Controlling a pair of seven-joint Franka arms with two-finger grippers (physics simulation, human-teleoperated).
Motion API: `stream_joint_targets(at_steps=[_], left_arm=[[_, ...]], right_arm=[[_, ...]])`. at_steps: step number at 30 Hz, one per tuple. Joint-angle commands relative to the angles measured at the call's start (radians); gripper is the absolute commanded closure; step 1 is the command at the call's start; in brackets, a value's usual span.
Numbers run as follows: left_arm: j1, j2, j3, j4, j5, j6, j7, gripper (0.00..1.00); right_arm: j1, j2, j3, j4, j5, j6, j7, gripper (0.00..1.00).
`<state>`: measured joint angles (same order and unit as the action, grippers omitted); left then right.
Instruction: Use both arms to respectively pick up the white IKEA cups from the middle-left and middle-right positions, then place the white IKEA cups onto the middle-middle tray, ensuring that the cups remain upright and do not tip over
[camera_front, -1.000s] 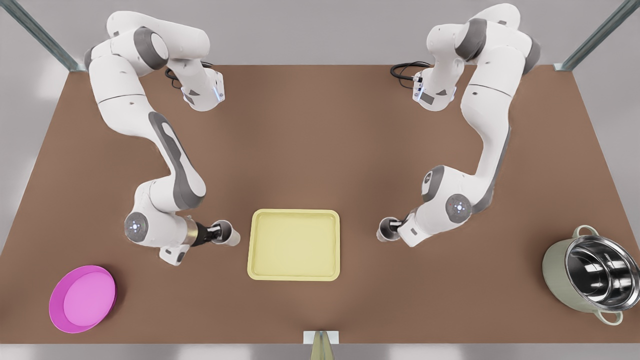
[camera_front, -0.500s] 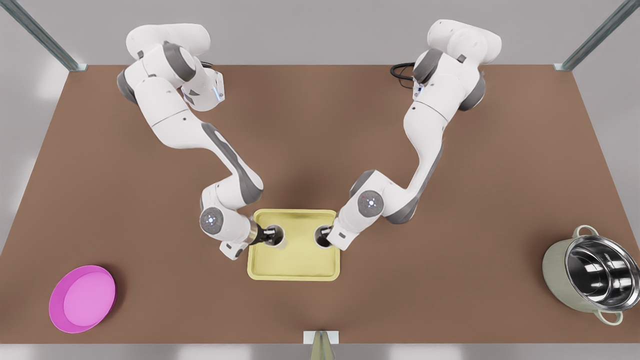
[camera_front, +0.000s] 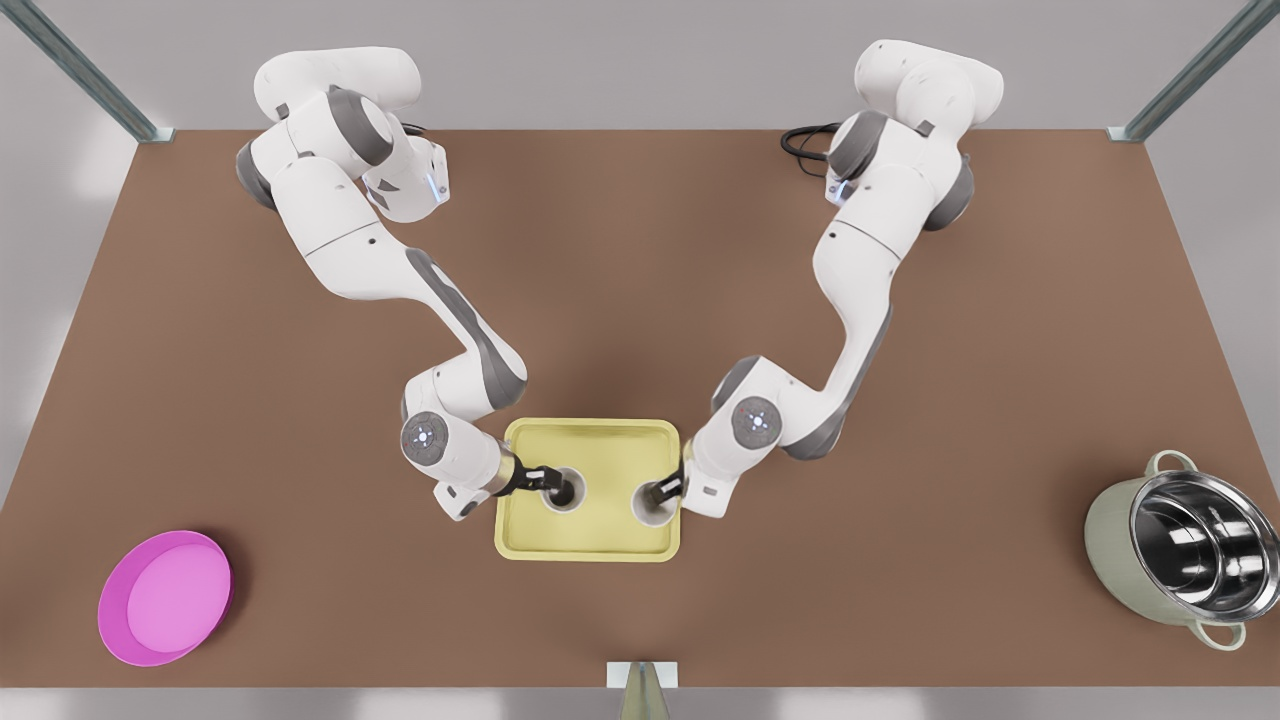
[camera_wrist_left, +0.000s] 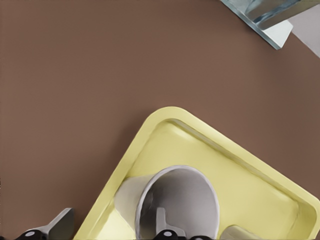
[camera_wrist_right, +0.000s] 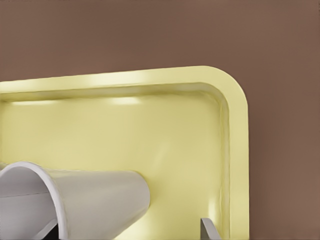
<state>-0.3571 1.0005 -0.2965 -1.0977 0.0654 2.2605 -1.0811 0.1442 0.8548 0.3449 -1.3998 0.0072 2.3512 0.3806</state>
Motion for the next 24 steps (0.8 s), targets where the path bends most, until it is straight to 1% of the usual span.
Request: stream_joint_targets(at_steps=[1, 3, 5, 6, 7, 8, 10, 12, 17, 18, 19, 22, 24], left_arm=[[0.012, -0.002, -0.004, -0.011, 0.002, -0.004, -0.155, 0.15], [0.013, -0.002, -0.010, -0.018, 0.004, -0.001, -0.155, 0.15], [0.010, -0.006, -0.012, -0.042, 0.002, -0.006, -0.160, 0.10], [0.012, -0.011, -0.032, -0.054, 0.002, -0.015, -0.163, 0.09], [0.010, -0.022, -0.038, -0.054, 0.004, -0.050, -0.168, 0.03], [0.007, -0.026, -0.041, -0.054, 0.004, -0.079, -0.168, 0.00], [0.010, -0.029, -0.056, -0.054, 0.016, -0.121, -0.169, 0.00], [0.012, -0.036, -0.056, -0.054, 0.016, -0.127, -0.169, 0.00], [0.013, -0.036, -0.056, -0.053, 0.017, -0.127, -0.169, 0.00], [0.013, -0.036, -0.056, -0.053, 0.017, -0.127, -0.169, 0.00], [0.015, -0.037, -0.056, -0.051, 0.016, -0.127, -0.169, 0.00], [0.018, -0.037, -0.056, -0.050, 0.016, -0.128, -0.169, 0.00], [0.021, -0.039, -0.059, -0.042, 0.016, -0.171, -0.169, 0.00]], right_arm=[[0.000, -0.002, 0.000, -0.001, 0.000, 0.005, 0.135, 0.00], [0.000, -0.002, -0.001, 0.001, 0.000, 0.005, 0.135, 0.00], [-0.002, -0.003, -0.003, -0.001, -0.003, 0.005, 0.135, 0.00], [-0.005, -0.003, -0.003, -0.002, -0.013, 0.005, 0.135, 0.00], [-0.008, -0.003, -0.003, -0.002, -0.013, 0.003, 0.130, 0.00], [-0.006, -0.006, -0.003, -0.002, -0.013, 0.002, 0.133, 0.00], [-0.011, -0.017, -0.003, -0.001, -0.013, -0.012, 0.132, 0.00], [-0.023, -0.017, -0.003, -0.001, -0.044, -0.018, 0.121, 0.00], [-0.029, -0.046, -0.001, 0.001, -0.043, -0.059, 0.126, 0.00], [-0.029, -0.077, 0.000, -0.001, -0.044, -0.104, 0.124, 0.00], [-0.043, -0.140, 0.000, 0.004, -0.042, -0.220, 0.121, 0.00], [-0.092, -0.209, 0.006, 0.016, -0.039, -0.365, 0.118, 0.00], [-0.133, -0.244, 0.000, 0.074, -0.046, -0.509, 0.083, 0.00]])
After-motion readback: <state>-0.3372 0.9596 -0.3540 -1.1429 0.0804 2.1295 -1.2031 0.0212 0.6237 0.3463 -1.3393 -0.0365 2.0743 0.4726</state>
